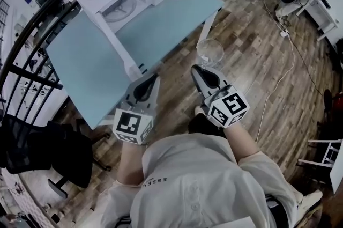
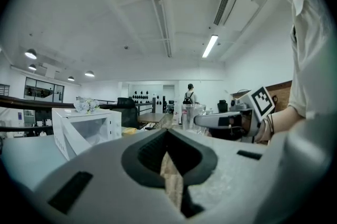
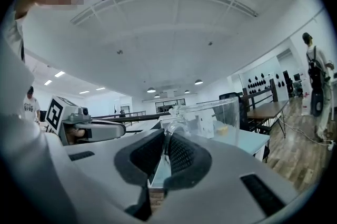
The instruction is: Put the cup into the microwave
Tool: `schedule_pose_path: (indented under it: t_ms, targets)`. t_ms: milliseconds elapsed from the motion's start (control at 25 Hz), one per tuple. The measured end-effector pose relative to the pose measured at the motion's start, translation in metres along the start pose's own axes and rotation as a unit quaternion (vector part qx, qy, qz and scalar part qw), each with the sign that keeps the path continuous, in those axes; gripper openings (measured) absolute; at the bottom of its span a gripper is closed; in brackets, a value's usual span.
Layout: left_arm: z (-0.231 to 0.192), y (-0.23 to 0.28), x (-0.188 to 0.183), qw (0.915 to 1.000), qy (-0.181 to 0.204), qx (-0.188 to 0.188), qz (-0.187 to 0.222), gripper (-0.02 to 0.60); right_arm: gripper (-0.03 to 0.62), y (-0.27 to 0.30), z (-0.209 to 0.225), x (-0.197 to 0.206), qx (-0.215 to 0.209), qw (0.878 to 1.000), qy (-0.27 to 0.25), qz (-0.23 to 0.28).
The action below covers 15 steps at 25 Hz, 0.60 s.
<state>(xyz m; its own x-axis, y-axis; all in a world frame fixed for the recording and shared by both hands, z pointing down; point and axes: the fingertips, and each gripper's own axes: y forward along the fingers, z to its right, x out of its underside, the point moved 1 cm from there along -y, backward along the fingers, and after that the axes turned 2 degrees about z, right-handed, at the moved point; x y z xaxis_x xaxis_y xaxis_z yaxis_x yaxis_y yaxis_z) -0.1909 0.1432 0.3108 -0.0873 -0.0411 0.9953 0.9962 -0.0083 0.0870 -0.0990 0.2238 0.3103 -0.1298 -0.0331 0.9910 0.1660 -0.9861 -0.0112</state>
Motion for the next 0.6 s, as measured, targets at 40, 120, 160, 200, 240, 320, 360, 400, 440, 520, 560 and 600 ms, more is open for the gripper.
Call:
schedule_pose_path:
  t_ms: [40, 120, 160, 200, 240, 320, 360, 400, 440, 520, 560, 600]
  targets:
    - [-0.001, 0.005, 0.000, 1.0000, -0.003, -0.002, 0.001, 0.000, 0.025, 0.005, 0.006, 0.000, -0.005, 1.000, 0.002, 0.000]
    - [-0.003, 0.017, 0.002, 0.9999, -0.004, -0.011, -0.001, 0.000, 0.025, 0.018, 0.020, -0.001, -0.021, 1.000, 0.004, 0.002]
    - [-0.005, 0.025, 0.003, 0.9998, -0.002, -0.017, -0.004, 0.000, 0.026, 0.024, 0.028, -0.003, -0.031, 1.000, 0.002, 0.004]
    - [-0.006, 0.034, 0.002, 0.9997, 0.003, -0.023, -0.007, 0.000, 0.026, 0.031, 0.036, -0.005, -0.041, 0.999, 0.000, 0.006]
    - [-0.007, 0.043, 0.000, 0.9995, 0.008, -0.028, -0.008, 0.000, 0.026, 0.038, 0.045, -0.007, -0.051, 0.999, 0.000, 0.007]
    - [-0.010, 0.061, -0.006, 0.9987, 0.017, -0.048, -0.006, 0.000, 0.025, 0.053, 0.063, -0.009, -0.077, 0.997, 0.002, 0.007]
    - [-0.013, 0.071, -0.009, 0.9978, 0.019, -0.063, -0.004, 0.000, 0.025, 0.061, 0.073, -0.009, -0.094, 0.996, 0.004, 0.005]
    - [-0.017, 0.082, -0.011, 0.9968, 0.017, -0.078, -0.003, 0.000, 0.025, 0.068, 0.084, -0.009, -0.108, 0.994, 0.006, 0.001]
    - [-0.022, 0.095, -0.012, 0.9958, 0.014, -0.091, -0.003, 0.000, 0.026, 0.076, 0.096, -0.009, -0.118, 0.993, 0.008, -0.003]
    - [-0.033, 0.122, -0.015, 0.9939, 0.007, -0.110, -0.006, 0.000, 0.025, 0.090, 0.121, -0.013, -0.133, 0.991, 0.008, -0.014]
    - [-0.038, 0.135, -0.017, 0.9925, 0.004, -0.122, -0.005, 0.000, 0.025, 0.099, 0.134, -0.015, -0.143, 0.990, 0.005, -0.021]
    - [-0.044, 0.148, -0.020, 0.9904, 0.000, -0.138, -0.004, 0.000, 0.025, 0.108, 0.146, -0.016, -0.156, 0.987, 0.000, -0.028]
